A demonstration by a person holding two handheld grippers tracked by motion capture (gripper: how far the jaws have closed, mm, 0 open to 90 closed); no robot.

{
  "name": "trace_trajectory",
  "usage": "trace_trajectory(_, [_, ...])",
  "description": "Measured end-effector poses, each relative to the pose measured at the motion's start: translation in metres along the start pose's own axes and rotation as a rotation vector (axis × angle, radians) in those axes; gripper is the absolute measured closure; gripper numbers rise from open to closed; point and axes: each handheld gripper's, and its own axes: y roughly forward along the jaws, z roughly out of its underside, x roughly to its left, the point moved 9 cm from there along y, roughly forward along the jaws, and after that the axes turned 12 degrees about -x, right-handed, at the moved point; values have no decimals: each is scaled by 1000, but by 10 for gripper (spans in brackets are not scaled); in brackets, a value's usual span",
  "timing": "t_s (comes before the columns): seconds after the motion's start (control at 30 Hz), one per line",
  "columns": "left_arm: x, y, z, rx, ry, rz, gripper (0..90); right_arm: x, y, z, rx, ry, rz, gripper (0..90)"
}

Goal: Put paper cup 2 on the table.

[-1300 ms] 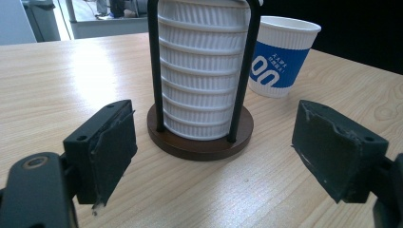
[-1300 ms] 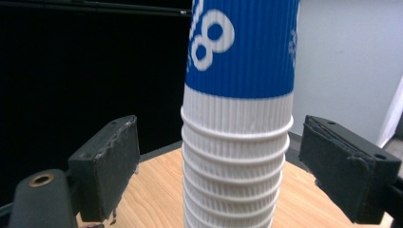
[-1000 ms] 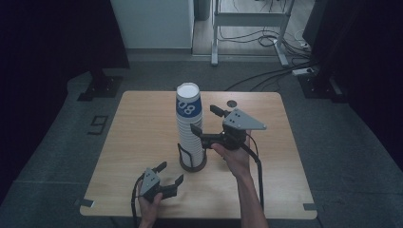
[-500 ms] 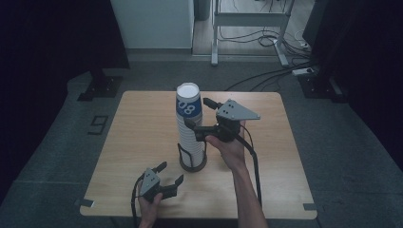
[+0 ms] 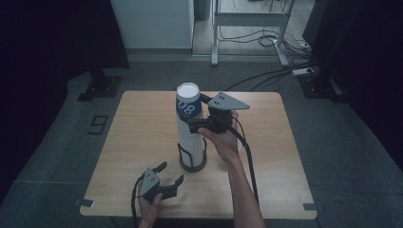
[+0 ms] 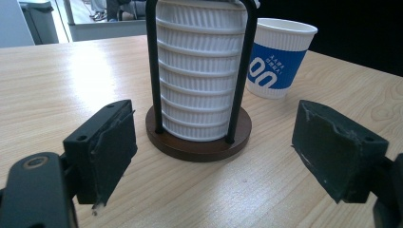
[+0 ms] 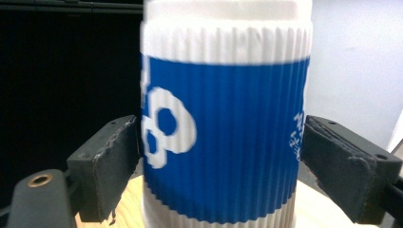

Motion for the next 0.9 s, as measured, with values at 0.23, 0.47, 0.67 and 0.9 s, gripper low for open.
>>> trace_trajectory(0.23, [0,0,0,-1,0,0,149,1,8,7,10,-2,-10,131])
trace_trajectory(0.47, [0,-1,0,-4,-4,2,148,0,14,12,14,-13,-3,171])
trace_trajectory(0.67, [0,-1,0,-6,1,8,148,1,14,12,23,-20,-7,175])
trace_trajectory(0.9, [0,-1,0,-7,-2,8,148,0,13,9,13,-22,-5,180])
